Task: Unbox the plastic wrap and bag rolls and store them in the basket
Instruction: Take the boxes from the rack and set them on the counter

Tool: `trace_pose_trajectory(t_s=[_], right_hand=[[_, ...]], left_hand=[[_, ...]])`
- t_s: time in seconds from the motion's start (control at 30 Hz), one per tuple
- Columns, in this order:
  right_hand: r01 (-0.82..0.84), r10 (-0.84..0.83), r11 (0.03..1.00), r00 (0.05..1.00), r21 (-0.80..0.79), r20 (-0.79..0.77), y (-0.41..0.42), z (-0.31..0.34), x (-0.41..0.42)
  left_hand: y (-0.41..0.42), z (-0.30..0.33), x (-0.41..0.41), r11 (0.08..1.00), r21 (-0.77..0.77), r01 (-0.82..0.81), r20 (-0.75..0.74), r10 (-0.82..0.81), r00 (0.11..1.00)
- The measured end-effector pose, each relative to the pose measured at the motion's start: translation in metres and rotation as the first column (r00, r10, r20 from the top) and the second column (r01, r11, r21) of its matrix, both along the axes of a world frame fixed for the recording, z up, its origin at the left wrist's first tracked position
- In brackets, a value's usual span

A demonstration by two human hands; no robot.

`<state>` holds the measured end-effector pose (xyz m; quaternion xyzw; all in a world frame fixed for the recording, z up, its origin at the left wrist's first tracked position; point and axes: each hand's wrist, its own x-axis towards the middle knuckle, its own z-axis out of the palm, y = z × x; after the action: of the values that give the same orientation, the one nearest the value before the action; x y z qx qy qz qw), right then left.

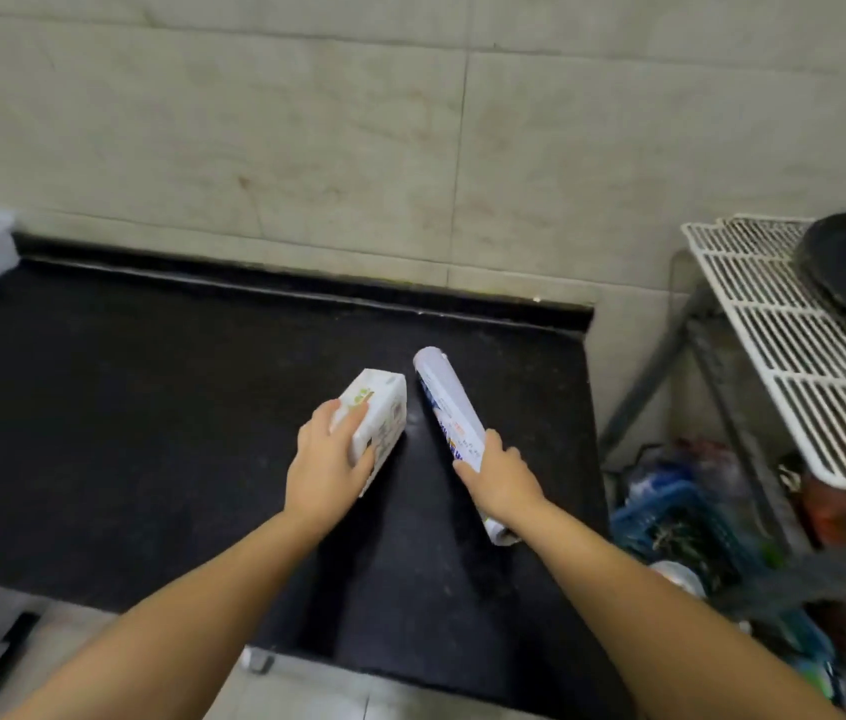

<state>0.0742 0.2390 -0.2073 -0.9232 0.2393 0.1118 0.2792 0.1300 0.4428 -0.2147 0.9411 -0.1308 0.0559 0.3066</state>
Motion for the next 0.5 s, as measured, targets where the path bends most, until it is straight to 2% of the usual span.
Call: trace_pose_trajectory(t_s=[0.13,0.23,0.37,0.5], right_hand=[[0.039,-0.034,0.993,0.998,-0.11,0.043,0.016,-0.029,-0.011],[0.045,-0.036,0.981,0.998,-0.191,0.051,0.016,-0.035,-0.011],[0.03,-0.029,0.988,1.0,-0.151,0.008,0.005,-0.027,-0.005],[0.059,-0.057,0.994,0.998,-0.095,0.028,-0.019,0.005,0.003]], left_hand=[[0.02,-0.033,-0.015,0.999,0.014,0.051,0.002,-0.051,0.999],[0.022,-0.035,-0.014,0.997,0.043,0.063,-0.003,-0.063,0.998],[0.021,-0.026,-0.011,0.983,0.182,0.011,0.095,-0.029,0.995],[0.005,0.007,0.003,0.989,0.147,0.027,0.147,-0.048,0.988]])
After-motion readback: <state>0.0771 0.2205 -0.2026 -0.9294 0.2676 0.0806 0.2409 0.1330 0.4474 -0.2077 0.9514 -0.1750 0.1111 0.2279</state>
